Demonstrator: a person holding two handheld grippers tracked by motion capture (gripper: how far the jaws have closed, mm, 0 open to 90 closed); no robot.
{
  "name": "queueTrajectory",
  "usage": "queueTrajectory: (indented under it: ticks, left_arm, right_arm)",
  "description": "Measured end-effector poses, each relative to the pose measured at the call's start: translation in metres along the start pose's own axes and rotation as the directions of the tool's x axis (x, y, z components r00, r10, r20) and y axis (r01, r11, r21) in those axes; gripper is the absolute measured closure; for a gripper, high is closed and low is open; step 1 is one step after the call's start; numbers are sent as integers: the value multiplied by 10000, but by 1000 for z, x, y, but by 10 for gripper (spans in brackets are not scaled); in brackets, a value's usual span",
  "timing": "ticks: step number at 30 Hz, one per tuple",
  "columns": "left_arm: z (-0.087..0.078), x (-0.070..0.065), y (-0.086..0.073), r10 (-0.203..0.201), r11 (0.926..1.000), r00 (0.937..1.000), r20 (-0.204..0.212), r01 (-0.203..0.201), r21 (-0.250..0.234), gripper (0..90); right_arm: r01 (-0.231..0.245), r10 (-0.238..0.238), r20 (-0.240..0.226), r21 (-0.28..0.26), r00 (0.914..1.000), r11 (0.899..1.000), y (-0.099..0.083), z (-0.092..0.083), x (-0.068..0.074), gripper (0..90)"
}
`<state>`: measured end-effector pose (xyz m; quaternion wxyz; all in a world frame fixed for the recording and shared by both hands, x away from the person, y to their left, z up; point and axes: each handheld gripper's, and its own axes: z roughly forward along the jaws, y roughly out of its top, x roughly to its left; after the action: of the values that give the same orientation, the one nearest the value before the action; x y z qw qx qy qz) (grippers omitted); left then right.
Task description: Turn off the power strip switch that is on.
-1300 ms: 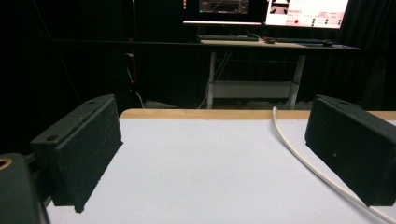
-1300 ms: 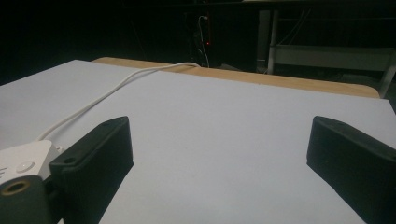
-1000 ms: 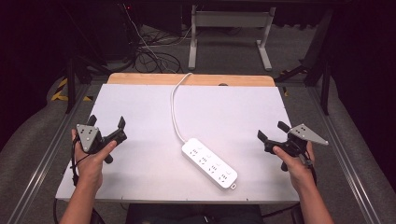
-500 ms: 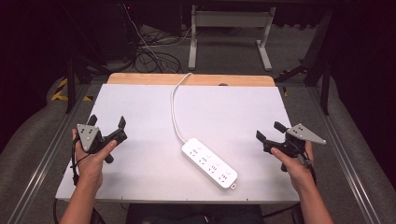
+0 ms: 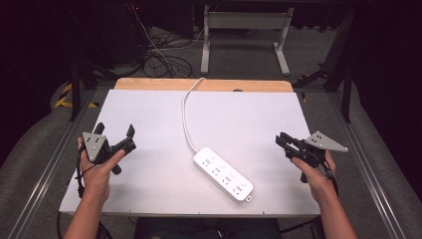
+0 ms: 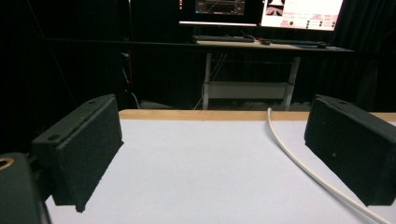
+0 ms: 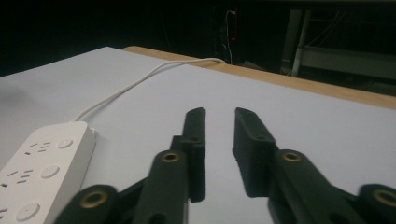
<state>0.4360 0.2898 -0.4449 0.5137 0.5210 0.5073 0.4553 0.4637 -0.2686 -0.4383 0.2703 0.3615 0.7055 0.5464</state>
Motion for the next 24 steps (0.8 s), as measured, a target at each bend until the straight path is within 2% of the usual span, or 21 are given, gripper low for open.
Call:
queueTrajectory:
  ticks: [1,2,3,7,12,16,19,20,21,24]
  left_arm:
    - [0,0,0,-3,10000,10000,10,3,2,48]
    - [0,0,0,-3,10000,10000,10,3,2,48]
    - [0,0,0,-3,10000,10000,9,3,-3,48]
    - [1,0,0,74,10000,10000,44,-74,19,48]
    - [1,1,0,56,10000,10000,22,-56,43,48]
    - [1,1,-1,62,10000,10000,27,-62,53,47]
    - [1,1,-1,58,10000,10000,30,-58,50,48]
    - [1,1,-1,58,10000,10000,30,-58,50,48]
    - [1,1,-1,65,10000,10000,31,-65,51,48]
    - [1,1,-1,43,10000,10000,21,-43,50,48]
  right_arm:
    - [146,-146,25,-39,9999,9999,1,0,0,852]
    - [146,-146,25,-39,9999,9999,1,0,0,852]
    - [283,-282,17,-276,9996,9992,4,-1,0,900]
    - [170,-183,-230,-575,9996,9982,14,-1,-1,900]
    - [228,-262,-628,-539,9977,9983,26,6,3,900]
    - [642,-652,-1263,-121,9898,9979,34,20,16,900]
    - [808,-767,-1709,173,9823,9966,37,28,24,900]
    - [808,-767,-1709,173,9823,9966,37,28,24,900]
    - [908,-824,-1985,336,9766,9953,39,34,28,900]
    - [1121,-969,-2392,505,9661,9924,41,43,35,900]
